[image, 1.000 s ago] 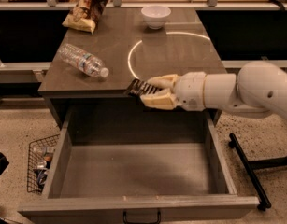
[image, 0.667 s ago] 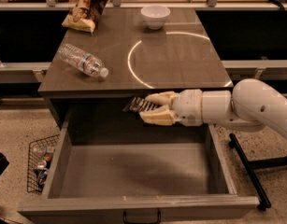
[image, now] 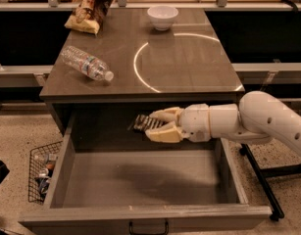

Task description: Place rxbar chocolate into top drawer

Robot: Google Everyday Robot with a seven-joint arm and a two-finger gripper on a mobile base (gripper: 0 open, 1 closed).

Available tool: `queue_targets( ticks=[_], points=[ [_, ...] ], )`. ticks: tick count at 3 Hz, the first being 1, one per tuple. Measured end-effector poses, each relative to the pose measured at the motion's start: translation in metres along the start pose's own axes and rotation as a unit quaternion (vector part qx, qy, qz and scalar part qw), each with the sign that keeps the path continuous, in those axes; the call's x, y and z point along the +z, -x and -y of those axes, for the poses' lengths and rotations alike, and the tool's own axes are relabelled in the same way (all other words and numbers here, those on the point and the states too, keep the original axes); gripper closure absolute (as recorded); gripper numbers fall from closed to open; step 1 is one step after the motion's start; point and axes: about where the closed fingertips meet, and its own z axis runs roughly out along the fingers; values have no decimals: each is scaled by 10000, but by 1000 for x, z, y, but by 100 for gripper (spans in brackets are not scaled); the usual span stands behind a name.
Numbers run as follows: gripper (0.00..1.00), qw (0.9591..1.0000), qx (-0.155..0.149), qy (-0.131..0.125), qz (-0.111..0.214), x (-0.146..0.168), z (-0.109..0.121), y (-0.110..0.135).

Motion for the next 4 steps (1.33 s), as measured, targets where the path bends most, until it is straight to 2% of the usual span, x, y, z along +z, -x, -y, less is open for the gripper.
queue_targets(
  ticks=[1,2,4],
  points=[
    [100,9989,281,82,-374,21,-9,-31],
    [100,9966,648,341,-380,59,-23,-80],
    [100,9932,1047,513,-71,101,-36,-137]
  ],
)
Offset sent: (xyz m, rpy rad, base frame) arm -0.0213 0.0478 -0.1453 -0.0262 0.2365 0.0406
